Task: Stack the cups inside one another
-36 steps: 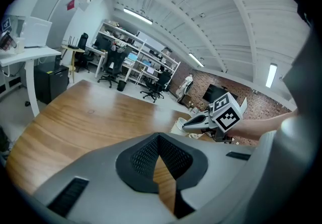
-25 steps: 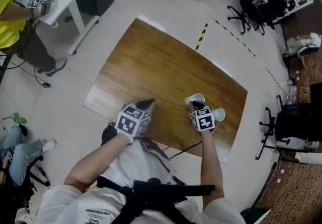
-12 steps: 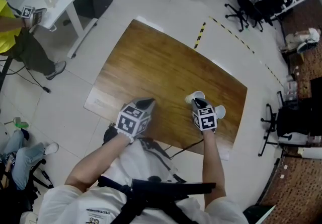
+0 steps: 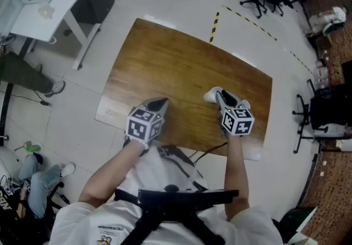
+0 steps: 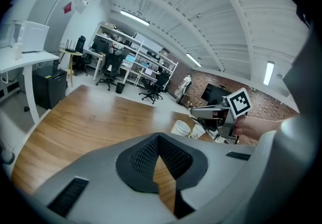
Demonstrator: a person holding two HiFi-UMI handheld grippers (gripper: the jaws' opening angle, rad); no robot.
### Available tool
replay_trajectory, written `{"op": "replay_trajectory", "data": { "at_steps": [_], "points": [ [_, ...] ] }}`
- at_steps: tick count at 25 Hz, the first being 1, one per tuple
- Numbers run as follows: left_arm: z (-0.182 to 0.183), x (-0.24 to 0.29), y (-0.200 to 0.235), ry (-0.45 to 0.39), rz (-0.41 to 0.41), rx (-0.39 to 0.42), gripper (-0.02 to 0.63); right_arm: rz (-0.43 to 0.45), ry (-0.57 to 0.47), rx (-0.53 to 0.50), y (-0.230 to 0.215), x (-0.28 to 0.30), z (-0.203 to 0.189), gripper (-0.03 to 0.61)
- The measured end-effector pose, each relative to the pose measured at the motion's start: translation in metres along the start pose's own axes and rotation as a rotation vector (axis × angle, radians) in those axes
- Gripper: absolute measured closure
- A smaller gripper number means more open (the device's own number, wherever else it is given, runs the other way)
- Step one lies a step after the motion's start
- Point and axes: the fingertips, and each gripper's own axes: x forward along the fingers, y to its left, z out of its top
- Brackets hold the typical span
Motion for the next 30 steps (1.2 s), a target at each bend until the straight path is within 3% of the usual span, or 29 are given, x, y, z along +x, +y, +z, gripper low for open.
{"op": "replay_trajectory", "data": {
  "at_steps": [3,6,8,19,25,30],
  "points": [
    [0.008,-0.001,-0.002,-0.01,-0.007,0.015,0.618,0.021,-0.113,0.161,0.001,-0.018,0.015,0.429],
    [0.016,-0.001,-0.006,-0.018,-0.013,0.031,0.618,0.065,-0.289,0.414,-0.001,-0.04,0.032,0.388],
    [0.022,-0.002,-0.009,-0.024,-0.017,0.047,0.618,0.054,-0.392,0.517,-0.004,-0.055,0.041,0.387],
    [0.035,0.0,-0.033,-0.032,-0.087,0.126,0.617,-0.113,-0.425,0.586,-0.023,-0.084,0.012,0.387],
    [0.026,0.01,-0.056,0.002,-0.106,0.125,0.618,-0.136,-0.423,0.611,-0.036,-0.1,0.0,0.387],
    [0.017,0.019,-0.069,0.025,-0.121,0.133,0.618,-0.166,-0.387,0.556,-0.044,-0.105,-0.013,0.387]
  ]
}}
